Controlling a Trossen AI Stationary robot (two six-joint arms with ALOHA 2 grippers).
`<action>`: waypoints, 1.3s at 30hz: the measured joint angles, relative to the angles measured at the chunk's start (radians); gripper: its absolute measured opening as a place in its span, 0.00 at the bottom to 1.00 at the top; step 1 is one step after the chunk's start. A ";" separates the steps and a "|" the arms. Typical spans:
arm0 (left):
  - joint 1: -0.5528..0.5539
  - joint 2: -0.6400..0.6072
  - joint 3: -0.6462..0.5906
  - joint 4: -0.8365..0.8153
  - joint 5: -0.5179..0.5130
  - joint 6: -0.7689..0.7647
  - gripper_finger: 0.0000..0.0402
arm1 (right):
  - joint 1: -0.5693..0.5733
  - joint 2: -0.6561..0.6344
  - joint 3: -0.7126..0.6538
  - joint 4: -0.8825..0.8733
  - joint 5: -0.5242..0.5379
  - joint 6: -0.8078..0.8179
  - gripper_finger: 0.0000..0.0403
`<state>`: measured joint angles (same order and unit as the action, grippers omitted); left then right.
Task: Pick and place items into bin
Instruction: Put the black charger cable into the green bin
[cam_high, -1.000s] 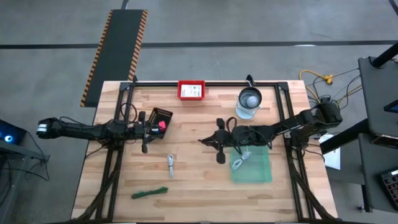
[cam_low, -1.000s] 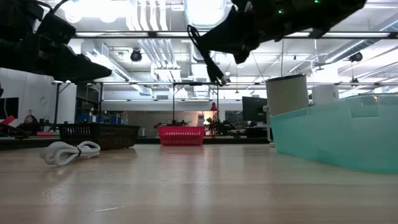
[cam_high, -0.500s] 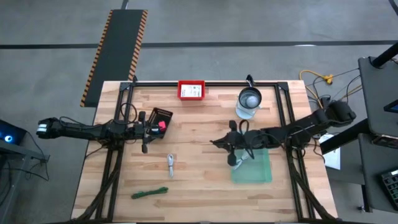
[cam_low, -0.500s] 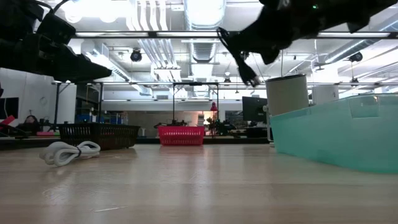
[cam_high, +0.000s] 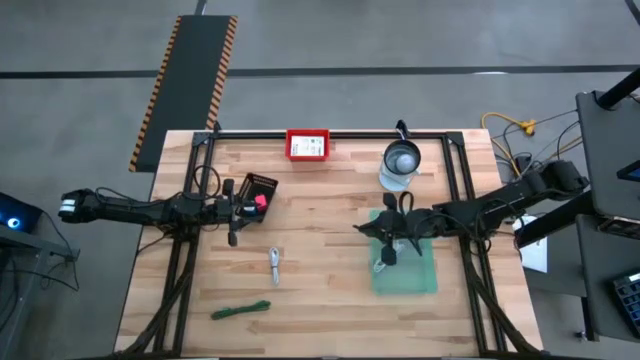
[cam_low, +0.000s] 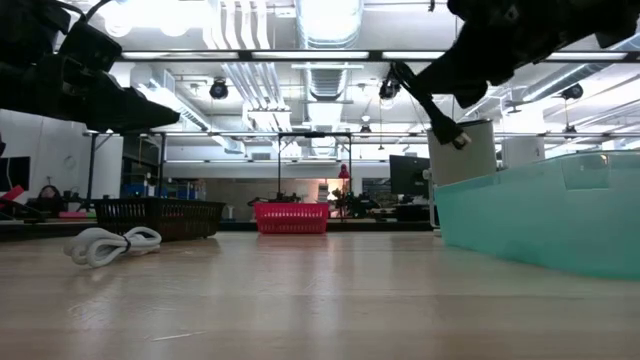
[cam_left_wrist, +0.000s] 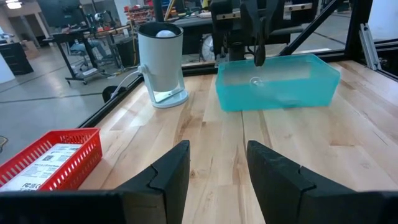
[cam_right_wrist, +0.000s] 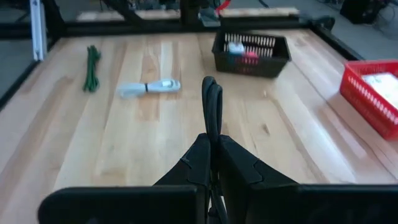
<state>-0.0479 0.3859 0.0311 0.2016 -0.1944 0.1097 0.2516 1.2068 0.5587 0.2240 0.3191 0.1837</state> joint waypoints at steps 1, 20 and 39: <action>0.000 0.000 0.000 0.000 0.000 0.000 0.36 | 0.000 -0.011 0.001 -0.030 0.000 0.000 0.03; 0.000 0.000 0.000 0.000 0.000 0.000 0.36 | 0.000 -0.132 0.008 -0.526 0.024 0.098 0.03; 0.000 0.000 0.000 0.000 0.000 0.000 0.36 | 0.000 -0.126 0.007 -0.719 0.014 0.094 0.03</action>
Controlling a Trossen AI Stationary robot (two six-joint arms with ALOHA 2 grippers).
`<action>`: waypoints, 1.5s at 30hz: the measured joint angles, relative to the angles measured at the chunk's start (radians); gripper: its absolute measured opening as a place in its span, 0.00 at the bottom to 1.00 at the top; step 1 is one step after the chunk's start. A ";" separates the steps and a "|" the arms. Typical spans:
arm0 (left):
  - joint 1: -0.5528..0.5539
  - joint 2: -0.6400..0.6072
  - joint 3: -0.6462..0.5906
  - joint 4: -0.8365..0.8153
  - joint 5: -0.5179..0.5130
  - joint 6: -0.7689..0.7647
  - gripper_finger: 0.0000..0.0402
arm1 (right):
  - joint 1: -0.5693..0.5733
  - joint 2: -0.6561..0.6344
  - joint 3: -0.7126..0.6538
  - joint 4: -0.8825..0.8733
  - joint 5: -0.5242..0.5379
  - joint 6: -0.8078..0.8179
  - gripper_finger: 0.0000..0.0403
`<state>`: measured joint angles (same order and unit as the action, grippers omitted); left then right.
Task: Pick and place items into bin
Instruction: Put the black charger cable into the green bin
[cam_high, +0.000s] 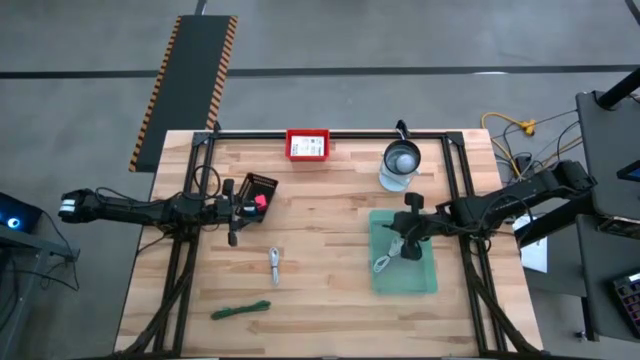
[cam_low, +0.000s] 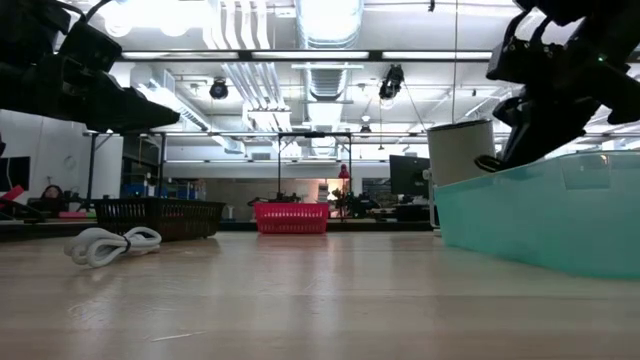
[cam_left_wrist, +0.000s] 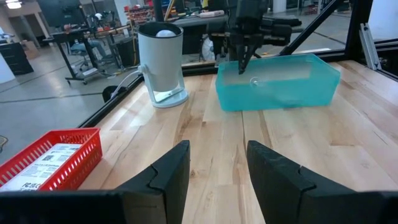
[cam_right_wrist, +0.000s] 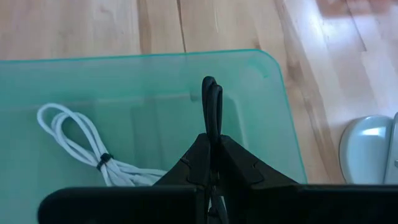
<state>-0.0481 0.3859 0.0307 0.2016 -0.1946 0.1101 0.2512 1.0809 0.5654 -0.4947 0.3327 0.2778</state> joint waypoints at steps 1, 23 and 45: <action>0.000 0.000 0.000 0.000 0.000 0.000 0.36 | 0.000 0.000 -0.002 -0.002 0.000 -0.001 0.03; 0.000 0.000 0.000 0.000 0.000 0.000 0.36 | -0.003 0.146 -0.020 0.010 0.008 0.003 0.03; 0.000 0.000 0.000 0.000 0.000 0.000 0.36 | -0.003 0.261 -0.016 0.074 0.010 0.010 0.03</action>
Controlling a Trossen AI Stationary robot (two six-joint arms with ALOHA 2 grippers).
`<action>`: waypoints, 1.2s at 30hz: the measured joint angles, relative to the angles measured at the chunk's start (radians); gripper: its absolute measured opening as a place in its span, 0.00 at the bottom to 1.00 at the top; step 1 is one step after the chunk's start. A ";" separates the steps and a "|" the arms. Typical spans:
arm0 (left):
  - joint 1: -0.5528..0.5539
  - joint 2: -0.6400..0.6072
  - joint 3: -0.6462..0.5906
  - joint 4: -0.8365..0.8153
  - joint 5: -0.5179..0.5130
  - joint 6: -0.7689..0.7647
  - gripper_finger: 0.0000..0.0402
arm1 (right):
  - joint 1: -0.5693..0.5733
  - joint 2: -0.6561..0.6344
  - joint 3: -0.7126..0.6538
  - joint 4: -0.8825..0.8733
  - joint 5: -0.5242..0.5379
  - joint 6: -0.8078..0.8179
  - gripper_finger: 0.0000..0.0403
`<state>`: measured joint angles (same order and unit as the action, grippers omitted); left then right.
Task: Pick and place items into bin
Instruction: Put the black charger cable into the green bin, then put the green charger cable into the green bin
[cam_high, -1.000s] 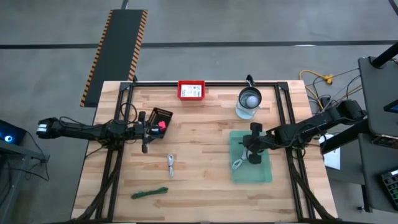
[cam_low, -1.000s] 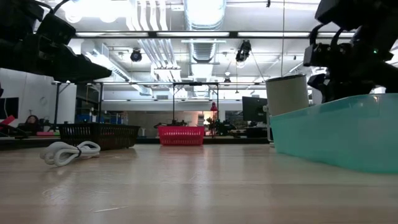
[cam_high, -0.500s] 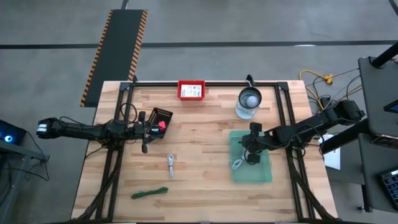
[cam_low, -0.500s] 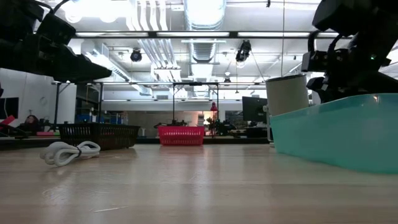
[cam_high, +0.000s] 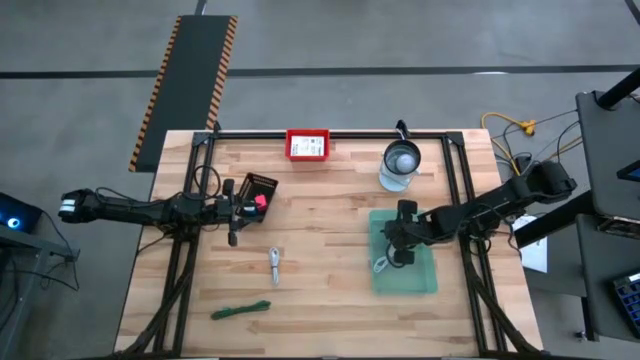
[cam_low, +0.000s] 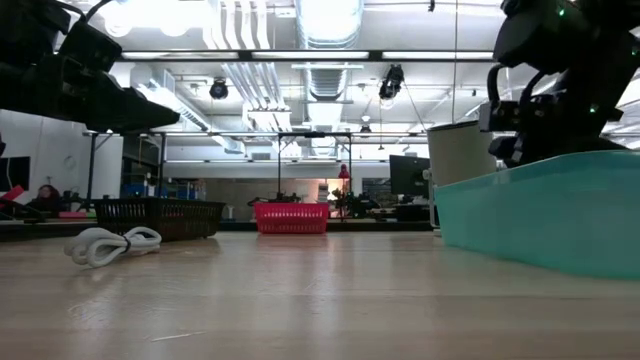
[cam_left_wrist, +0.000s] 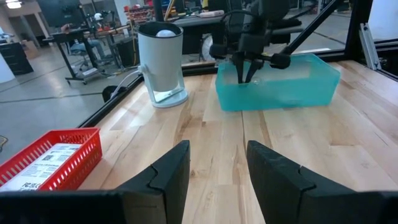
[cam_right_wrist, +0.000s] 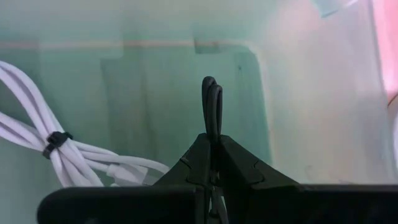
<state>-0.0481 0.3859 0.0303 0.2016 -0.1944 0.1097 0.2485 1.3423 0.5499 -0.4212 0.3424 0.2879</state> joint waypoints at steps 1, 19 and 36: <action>0.000 0.000 0.000 0.000 0.000 0.000 0.36 | 0.000 0.006 0.000 0.000 0.000 0.001 0.03; 0.000 0.000 0.000 0.000 0.000 0.000 0.36 | 0.000 0.006 0.001 0.002 0.000 0.043 0.04; 0.000 0.000 0.000 0.000 0.000 0.000 0.36 | 0.000 0.006 0.017 0.012 -0.002 0.224 0.44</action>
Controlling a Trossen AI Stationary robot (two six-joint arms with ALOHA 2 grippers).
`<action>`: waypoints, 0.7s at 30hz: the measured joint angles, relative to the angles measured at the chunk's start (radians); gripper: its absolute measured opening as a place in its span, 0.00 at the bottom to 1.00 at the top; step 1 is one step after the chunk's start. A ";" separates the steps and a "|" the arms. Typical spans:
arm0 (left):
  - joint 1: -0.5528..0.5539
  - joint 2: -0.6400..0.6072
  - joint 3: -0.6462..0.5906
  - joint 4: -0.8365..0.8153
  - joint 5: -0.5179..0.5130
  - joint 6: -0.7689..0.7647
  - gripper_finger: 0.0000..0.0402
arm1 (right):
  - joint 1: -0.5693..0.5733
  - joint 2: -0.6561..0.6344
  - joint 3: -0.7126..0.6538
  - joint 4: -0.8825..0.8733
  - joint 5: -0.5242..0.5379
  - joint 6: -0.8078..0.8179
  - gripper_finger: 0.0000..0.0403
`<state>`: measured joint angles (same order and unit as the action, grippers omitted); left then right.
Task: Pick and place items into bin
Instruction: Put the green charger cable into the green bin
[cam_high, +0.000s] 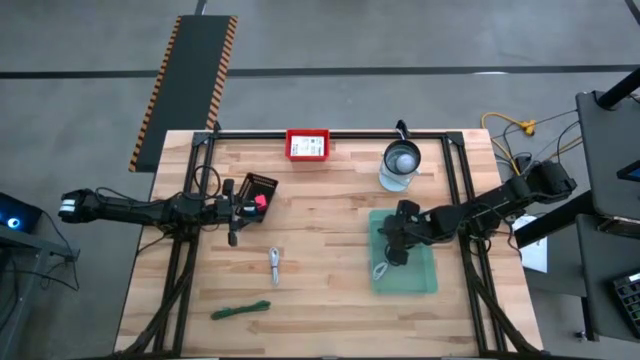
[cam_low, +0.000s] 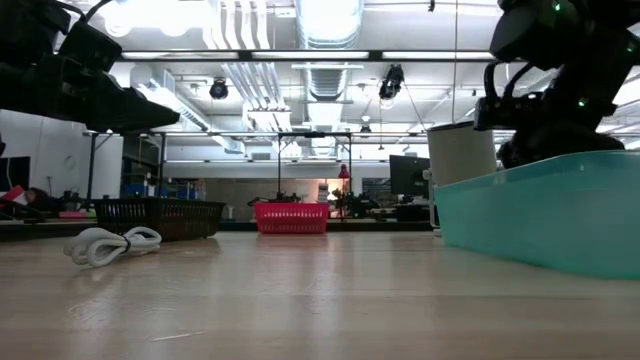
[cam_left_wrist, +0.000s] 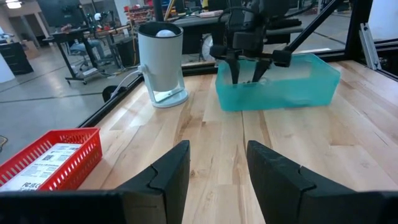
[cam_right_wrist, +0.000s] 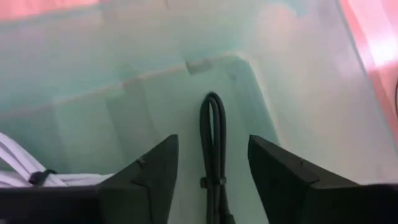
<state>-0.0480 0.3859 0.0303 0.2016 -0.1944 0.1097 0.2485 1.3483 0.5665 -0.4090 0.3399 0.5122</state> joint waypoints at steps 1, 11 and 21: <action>0.000 0.000 0.000 0.000 0.000 0.000 0.36 | 0.000 0.000 0.007 0.000 0.000 -0.006 0.46; 0.000 0.000 0.000 0.000 0.000 0.000 0.36 | 0.002 0.000 0.091 0.073 0.000 -0.138 0.50; 0.000 0.000 0.000 0.000 0.000 0.000 0.36 | 0.059 0.003 -0.008 0.783 -0.019 -0.472 0.50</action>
<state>-0.0479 0.3859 0.0303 0.2012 -0.1940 0.1097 0.3073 1.3514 0.5585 0.3736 0.3214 0.0405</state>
